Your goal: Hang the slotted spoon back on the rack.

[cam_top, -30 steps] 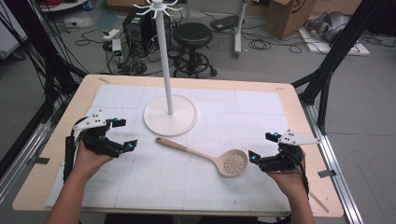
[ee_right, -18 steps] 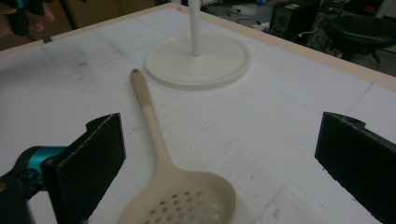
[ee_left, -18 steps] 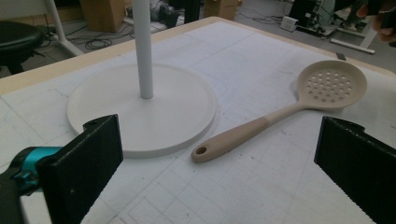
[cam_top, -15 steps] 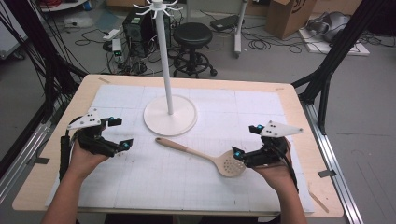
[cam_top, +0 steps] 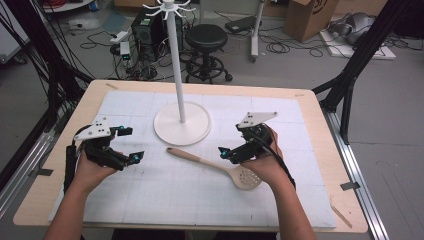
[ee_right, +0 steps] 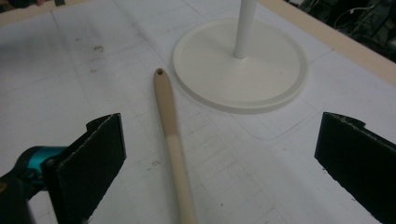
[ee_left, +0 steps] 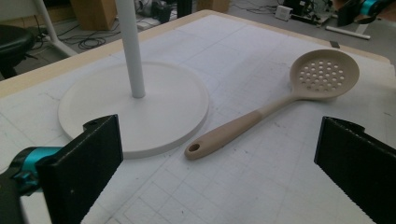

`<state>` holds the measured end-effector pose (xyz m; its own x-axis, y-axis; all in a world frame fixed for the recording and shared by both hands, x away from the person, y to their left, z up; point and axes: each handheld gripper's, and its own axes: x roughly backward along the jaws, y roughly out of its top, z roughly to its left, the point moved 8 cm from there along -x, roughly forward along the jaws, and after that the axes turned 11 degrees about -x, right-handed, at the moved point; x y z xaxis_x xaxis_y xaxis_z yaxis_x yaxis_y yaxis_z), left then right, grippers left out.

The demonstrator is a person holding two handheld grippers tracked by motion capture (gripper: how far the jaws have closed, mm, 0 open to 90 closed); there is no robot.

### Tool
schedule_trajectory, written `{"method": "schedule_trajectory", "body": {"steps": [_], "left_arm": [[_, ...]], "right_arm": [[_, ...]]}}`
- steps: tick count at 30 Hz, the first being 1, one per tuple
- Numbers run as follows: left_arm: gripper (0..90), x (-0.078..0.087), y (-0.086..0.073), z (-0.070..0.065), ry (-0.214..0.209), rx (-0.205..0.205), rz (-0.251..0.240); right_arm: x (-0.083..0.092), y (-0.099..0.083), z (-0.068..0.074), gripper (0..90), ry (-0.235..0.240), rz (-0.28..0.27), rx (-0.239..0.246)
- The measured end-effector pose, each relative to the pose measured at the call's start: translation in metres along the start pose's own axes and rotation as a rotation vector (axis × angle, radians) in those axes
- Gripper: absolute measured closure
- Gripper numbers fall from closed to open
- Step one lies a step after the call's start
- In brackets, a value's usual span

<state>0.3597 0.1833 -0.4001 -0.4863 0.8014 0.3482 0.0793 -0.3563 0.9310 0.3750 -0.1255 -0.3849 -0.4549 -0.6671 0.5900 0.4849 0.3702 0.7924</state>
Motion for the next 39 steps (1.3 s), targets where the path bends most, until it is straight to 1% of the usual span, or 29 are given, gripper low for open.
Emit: {"method": "schedule_trajectory", "body": {"steps": [1,2,3,4,5,7,9,10,12,13,14,15,16,17,19,20,23,26,27,28,29,31,32,33,34,35,36,37,39], "left_arm": [[1.7,0.0,0.001,-0.001,-0.001,-0.003,0.002],[1.7,0.0,0.001,-0.001,-0.002,-0.005,0.002],[1.7,-0.001,0.003,-0.002,-0.006,-0.01,0.001],[1.7,-0.001,0.003,-0.002,-0.006,-0.01,0.001],[1.7,-0.001,0.003,-0.003,-0.007,-0.013,0.001],[1.7,-0.002,0.004,-0.004,-0.011,-0.015,0.002],[1.7,-0.003,0.003,-0.005,-0.013,-0.019,0.005],[1.7,-0.003,0.003,-0.005,-0.013,-0.018,0.007],[1.7,-0.004,0.003,-0.005,-0.015,-0.02,0.007],[1.7,-0.004,0.003,-0.005,-0.016,-0.021,0.008],[1.7,-0.004,0.003,-0.005,-0.016,-0.02,0.008],[1.7,-0.005,0.003,-0.005,-0.017,-0.022,0.011],[1.7,-0.006,0.003,-0.006,-0.02,-0.024,0.013],[1.7,-0.007,0.002,-0.007,-0.024,-0.025,0.022],[1.7,-0.008,0.002,-0.008,-0.025,-0.028,0.027],[1.7,-0.01,0.002,-0.01,-0.028,-0.038,0.034],[1.7,-0.011,0.002,-0.011,-0.029,-0.038,0.035],[1.7,-0.011,0.001,-0.01,-0.028,-0.037,0.042],[1.7,-0.011,0.001,-0.01,-0.027,-0.04,0.044],[1.7,-0.011,0.001,-0.01,-0.026,-0.04,0.045],[1.7,-0.01,0.001,-0.009,-0.023,-0.037,0.043],[1.7,-0.01,0.001,-0.01,-0.02,-0.039,0.044],[1.7,-0.01,0.001,-0.01,-0.021,-0.043,0.047],[1.7,-0.01,0.002,-0.011,-0.021,-0.043,0.047],[1.7,-0.01,0.002,-0.011,-0.022,-0.044,0.045],[1.7,-0.01,0.001,-0.011,-0.024,-0.045,0.047],[1.7,-0.01,0.001,-0.011,-0.025,-0.045,0.048],[1.7,-0.011,0.001,-0.011,-0.026,-0.046,0.049],[1.7,-0.01,0.001,-0.011,-0.022,-0.049,0.05]], "right_arm": [[-0.005,0.0,0.0,3.1,0.0,0.017,0.002],[-0.005,0.0,0.0,3.1,0.0,0.017,0.002],[-0.017,-0.001,0.002,3.2,0.002,0.051,0.011],[-0.017,-0.001,0.002,3.2,0.002,0.051,0.011],[-0.027,-0.002,0.004,4.8,0.001,0.077,0.021],[-0.035,-0.004,0.007,5.3,0.009,0.106,0.021],[-0.044,-0.007,0.008,5.9,0.005,0.138,0.035],[-0.044,-0.007,0.008,5.9,0.005,0.138,0.035],[-0.055,-0.011,0.011,6.9,0.011,0.174,0.049],[-0.055,-0.011,0.011,6.9,0.011,0.174,0.049],[-0.061,-0.014,0.013,9.7,0.015,0.201,0.058],[-0.063,-0.016,0.013,12.3,0.017,0.213,0.058],[-0.063,-0.016,0.013,12.3,0.017,0.213,0.058],[-0.068,-0.018,0.013,13.4,0.02,0.226,0.063],[-0.069,-0.019,0.013,13.5,0.02,0.227,0.063],[-0.071,-0.02,0.011,13.7,0.02,0.229,0.051],[-0.074,-0.021,0.01,13.7,0.024,0.234,0.044],[-0.076,-0.022,0.011,14.1,0.025,0.244,0.048],[-0.081,-0.023,0.012,14.1,0.024,0.256,0.032],[-0.083,-0.023,0.012,14.2,0.023,0.256,0.025],[-0.083,-0.023,0.012,14.2,0.023,0.256,0.025],[-0.089,-0.021,0.015,14.5,0.034,0.254,0.028],[-0.091,-0.022,0.016,14.9,0.034,0.261,0.041],[-0.092,-0.025,0.016,15.6,0.035,0.281,0.055],[-0.092,-0.025,0.016,15.6,0.035,0.281,0.055],[-0.093,-0.027,0.015,15.7,0.03,0.296,0.047],[-0.093,-0.028,0.013,16.5,0.023,0.302,0.05],[-0.094,-0.029,0.014,20.3,0.034,0.313,0.052],[-0.094,-0.03,0.016,24.7,0.048,0.323,0.052]]}}
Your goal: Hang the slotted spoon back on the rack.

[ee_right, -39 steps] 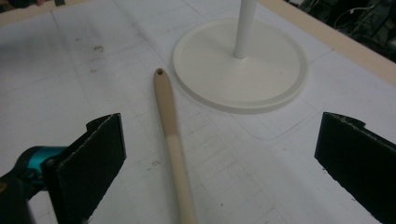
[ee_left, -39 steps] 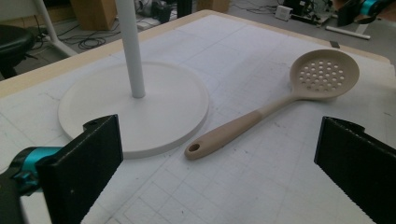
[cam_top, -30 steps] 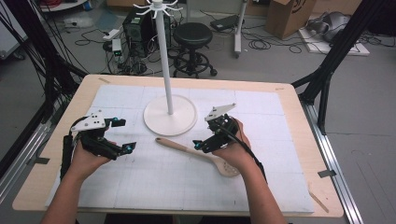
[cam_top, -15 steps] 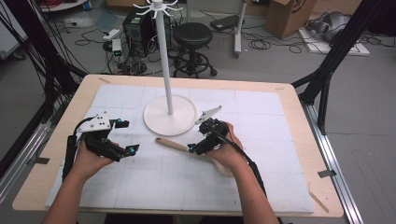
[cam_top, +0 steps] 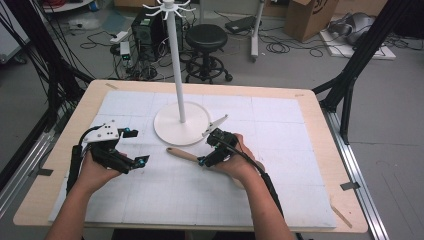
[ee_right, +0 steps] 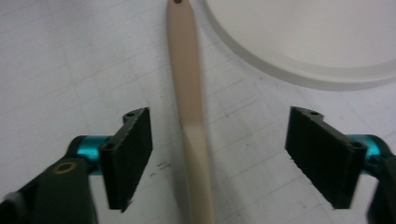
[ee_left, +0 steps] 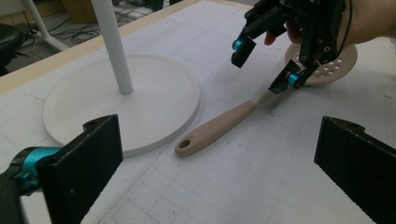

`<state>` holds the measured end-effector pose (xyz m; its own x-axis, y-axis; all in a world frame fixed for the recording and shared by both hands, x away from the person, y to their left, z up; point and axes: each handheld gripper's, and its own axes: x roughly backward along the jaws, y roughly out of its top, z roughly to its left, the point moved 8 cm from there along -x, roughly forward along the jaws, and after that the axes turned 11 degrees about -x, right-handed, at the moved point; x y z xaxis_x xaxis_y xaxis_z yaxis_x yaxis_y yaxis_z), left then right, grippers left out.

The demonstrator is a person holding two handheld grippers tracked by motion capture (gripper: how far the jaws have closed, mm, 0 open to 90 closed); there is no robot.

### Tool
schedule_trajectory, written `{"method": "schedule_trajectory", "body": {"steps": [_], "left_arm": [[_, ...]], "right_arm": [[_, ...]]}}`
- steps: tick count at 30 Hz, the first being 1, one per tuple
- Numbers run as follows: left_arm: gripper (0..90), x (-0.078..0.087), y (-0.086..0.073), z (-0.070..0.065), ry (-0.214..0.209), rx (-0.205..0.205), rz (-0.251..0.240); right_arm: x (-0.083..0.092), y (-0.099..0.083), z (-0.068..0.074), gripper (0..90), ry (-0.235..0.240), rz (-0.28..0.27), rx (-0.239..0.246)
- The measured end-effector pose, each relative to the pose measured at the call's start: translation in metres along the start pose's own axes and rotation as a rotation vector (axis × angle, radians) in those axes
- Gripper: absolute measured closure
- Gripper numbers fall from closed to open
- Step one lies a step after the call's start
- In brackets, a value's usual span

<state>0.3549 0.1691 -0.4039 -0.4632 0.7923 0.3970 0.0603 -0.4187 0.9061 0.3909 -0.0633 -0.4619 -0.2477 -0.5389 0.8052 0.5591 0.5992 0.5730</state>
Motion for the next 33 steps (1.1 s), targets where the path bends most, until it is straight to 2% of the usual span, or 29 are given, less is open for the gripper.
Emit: {"method": "schedule_trajectory", "body": {"steps": [2,3,6,7,11,14,20,23,30,33], "left_arm": [[1.7,0.0,0.0,0.0,-0.001,0.0,-0.003],[1.7,0.001,0.001,0.0,0.002,0.0,-0.004],[1.7,0.001,0.001,0.0,0.004,-0.001,-0.003],[1.7,0.001,0.001,0.0,0.002,0.001,-0.004],[1.7,0.0,0.0,0.0,0.004,0.001,-0.002],[1.7,0.0,0.0,0.0,0.002,0.003,-0.002],[1.7,-0.001,0.0,0.0,0.001,0.003,0.001],[1.7,-0.002,0.0,0.0,0.002,0.004,0.004],[1.7,-0.001,0.0,0.0,0.0,0.004,0.001],[1.7,-0.001,0.0,0.0,-0.003,0.002,-0.002]], "right_arm": [[-0.001,-0.001,0.001,25.8,0.005,0.01,0.009],[-0.004,-0.002,0.001,29.4,0.015,0.025,0.02],[-0.006,-0.004,0.001,32.0,0.013,0.044,0.016],[-0.007,-0.005,0.002,36.0,0.016,0.06,0.02],[-0.013,-0.01,0.004,41.8,0.013,0.103,0.015],[-0.017,-0.012,0.006,47.0,0.012,0.13,0.029],[-0.019,-0.011,0.006,55.3,0.011,0.133,0.035],[-0.018,-0.011,0.005,56.5,0.005,0.136,0.053],[-0.017,-0.008,0.004,57.6,0.006,0.144,0.051],[-0.019,-0.008,0.007,57.8,0.01,0.169,0.057]]}}
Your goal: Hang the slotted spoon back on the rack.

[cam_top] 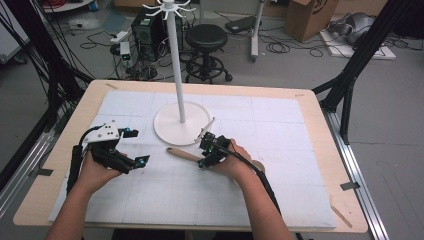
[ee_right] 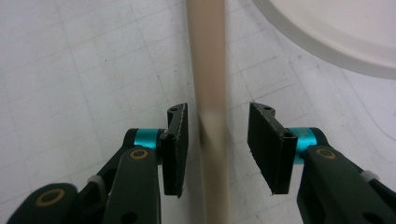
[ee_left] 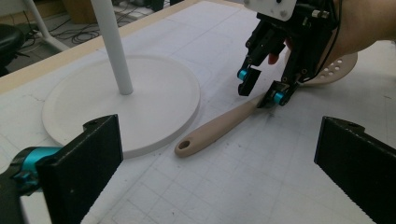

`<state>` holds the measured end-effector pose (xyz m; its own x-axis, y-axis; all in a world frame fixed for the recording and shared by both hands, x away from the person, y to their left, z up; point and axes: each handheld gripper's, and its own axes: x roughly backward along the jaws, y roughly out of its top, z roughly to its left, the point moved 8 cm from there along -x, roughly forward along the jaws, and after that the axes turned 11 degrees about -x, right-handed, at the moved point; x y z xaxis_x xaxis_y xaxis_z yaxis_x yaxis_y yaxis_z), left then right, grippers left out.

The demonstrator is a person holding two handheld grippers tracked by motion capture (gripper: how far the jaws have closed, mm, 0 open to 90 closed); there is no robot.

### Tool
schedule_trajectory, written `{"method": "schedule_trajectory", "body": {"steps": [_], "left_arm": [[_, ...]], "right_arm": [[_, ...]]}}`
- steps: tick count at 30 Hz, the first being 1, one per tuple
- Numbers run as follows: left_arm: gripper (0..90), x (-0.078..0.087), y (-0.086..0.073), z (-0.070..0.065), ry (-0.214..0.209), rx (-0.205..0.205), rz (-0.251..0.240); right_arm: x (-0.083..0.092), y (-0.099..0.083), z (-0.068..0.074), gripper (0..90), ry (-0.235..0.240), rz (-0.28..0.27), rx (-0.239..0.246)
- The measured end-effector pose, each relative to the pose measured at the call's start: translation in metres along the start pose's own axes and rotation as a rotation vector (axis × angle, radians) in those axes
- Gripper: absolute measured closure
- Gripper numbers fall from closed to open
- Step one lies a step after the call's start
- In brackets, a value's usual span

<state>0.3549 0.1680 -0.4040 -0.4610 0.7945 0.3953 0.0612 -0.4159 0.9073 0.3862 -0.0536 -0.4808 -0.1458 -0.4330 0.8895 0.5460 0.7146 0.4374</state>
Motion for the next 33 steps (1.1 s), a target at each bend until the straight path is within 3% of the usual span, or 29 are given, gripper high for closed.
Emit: {"method": "schedule_trajectory", "body": {"steps": [14,18,26,30,33], "left_arm": [[1.7,-0.0007,-0.0004,-0.0001,0.0,-0.001,0.004],[1.7,-0.0009,-0.0004,-0.0006,0.001,-0.001,0.005],[1.7,-0.0005,-0.0008,0.0007,0.008,-0.002,0.008],[1.7,-0.0019,-0.0011,-0.0001,0.006,0.0,0.01],[1.7,-0.0026,-0.0016,-0.0002,0.003,-0.001,0.012]], "right_arm": [[-0.0061,-0.0031,0.0017,61.7,0.001,0.055,0.021],[-0.0067,-0.0027,0.0019,64.8,-0.022,0.045,0.031],[-0.0074,-0.0014,0.0005,65.9,-0.025,0.044,0.039],[-0.0076,-0.0006,0.0002,67.0,-0.009,0.073,0.003],[-0.0085,0.0018,0.0015,67.3,-0.039,0.121,0.008]]}}
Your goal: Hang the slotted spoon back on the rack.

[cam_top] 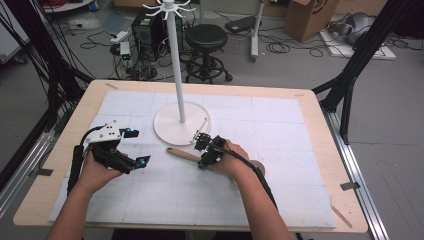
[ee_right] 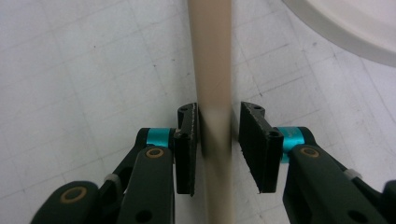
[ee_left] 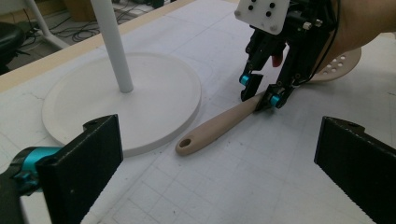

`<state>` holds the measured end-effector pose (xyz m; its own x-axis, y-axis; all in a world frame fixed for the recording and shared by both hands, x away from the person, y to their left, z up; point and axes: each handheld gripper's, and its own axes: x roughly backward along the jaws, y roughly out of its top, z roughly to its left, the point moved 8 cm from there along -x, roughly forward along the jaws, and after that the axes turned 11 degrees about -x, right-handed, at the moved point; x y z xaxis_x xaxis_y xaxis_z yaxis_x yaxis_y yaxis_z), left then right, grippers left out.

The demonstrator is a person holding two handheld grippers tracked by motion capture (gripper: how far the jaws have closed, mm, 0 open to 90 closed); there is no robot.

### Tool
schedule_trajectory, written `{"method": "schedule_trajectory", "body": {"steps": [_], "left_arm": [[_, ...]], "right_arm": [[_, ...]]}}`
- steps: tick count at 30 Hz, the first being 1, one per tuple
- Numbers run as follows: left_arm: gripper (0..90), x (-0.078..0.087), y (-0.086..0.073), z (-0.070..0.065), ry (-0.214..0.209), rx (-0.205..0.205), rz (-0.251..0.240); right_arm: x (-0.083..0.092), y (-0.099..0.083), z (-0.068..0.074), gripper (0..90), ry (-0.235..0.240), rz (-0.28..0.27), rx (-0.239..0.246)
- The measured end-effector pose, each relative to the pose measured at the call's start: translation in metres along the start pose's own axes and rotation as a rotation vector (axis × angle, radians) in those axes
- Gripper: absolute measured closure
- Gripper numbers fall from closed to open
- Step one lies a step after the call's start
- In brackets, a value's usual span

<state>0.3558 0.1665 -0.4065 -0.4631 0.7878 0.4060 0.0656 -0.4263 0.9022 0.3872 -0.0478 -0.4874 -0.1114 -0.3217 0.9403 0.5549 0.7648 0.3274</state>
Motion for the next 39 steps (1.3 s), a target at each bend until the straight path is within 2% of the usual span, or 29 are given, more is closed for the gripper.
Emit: {"method": "schedule_trajectory", "body": {"steps": [2,5,6,10,15,19,20,21,23,24,25,27,28,30,33,36,39], "left_arm": [[1.7,0.0,0.0,0.0,0.0,-0.002,0.002],[1.7,0.0,0.0,0.0,0.001,-0.005,0.002],[1.7,0.001,0.001,-0.001,0.001,-0.004,0.0],[1.7,0.003,0.001,0.0,0.006,-0.005,-0.004],[1.7,0.004,0.001,0.001,0.007,-0.003,-0.006],[1.7,0.005,0.002,0.001,0.007,0.0,-0.012],[1.7,0.006,0.002,0.002,0.011,0.003,-0.016],[1.7,0.006,0.002,0.002,0.011,0.003,-0.016],[1.7,0.007,0.002,0.003,0.013,0.004,-0.018],[1.7,0.007,0.002,0.003,0.013,0.004,-0.018],[1.7,0.007,0.002,0.002,0.013,0.003,-0.017],[1.7,0.007,0.002,0.002,0.014,0.0,-0.016],[1.7,0.007,0.002,0.002,0.014,0.0,-0.016],[1.7,0.007,0.002,0.002,0.013,0.0,-0.016],[1.7,0.008,0.002,0.002,0.015,0.004,-0.018],[1.7,0.008,0.002,0.002,0.017,0.002,-0.017],[1.7,0.008,0.003,0.002,0.017,0.002,-0.018]], "right_arm": [[0.0,0.001,0.002,68.4,-0.015,0.017,0.013],[0.0,0.001,0.001,70.7,-0.011,0.015,0.012],[0.0,0.0,0.001,75.1,0.0,0.016,0.018],[0.0,0.0,0.0,75.9,0.018,0.016,0.013],[0.001,0.0,0.0,76.5,0.016,0.013,0.016],[0.008,0.0,0.0,76.6,0.026,-0.019,0.02],[0.018,0.0,-0.001,76.7,0.034,-0.056,0.016],[0.018,0.0,-0.001,76.7,0.034,-0.056,0.016],[0.034,0.0,-0.002,76.7,0.042,-0.127,0.013],[0.034,0.0,-0.002,76.7,0.042,-0.127,0.013],[0.046,0.0,-0.003,76.7,0.049,-0.182,-0.004],[0.054,-0.001,-0.005,76.7,0.047,-0.216,-0.009],[0.054,-0.001,-0.005,76.7,0.047,-0.216,-0.009],[0.066,-0.003,-0.008,76.7,0.053,-0.267,-0.026],[0.078,-0.006,-0.01,76.7,0.06,-0.306,-0.039],[0.086,-0.008,-0.011,76.6,0.06,-0.329,-0.037],[0.101,-0.011,-0.014,76.6,0.066,-0.384,-0.029]]}}
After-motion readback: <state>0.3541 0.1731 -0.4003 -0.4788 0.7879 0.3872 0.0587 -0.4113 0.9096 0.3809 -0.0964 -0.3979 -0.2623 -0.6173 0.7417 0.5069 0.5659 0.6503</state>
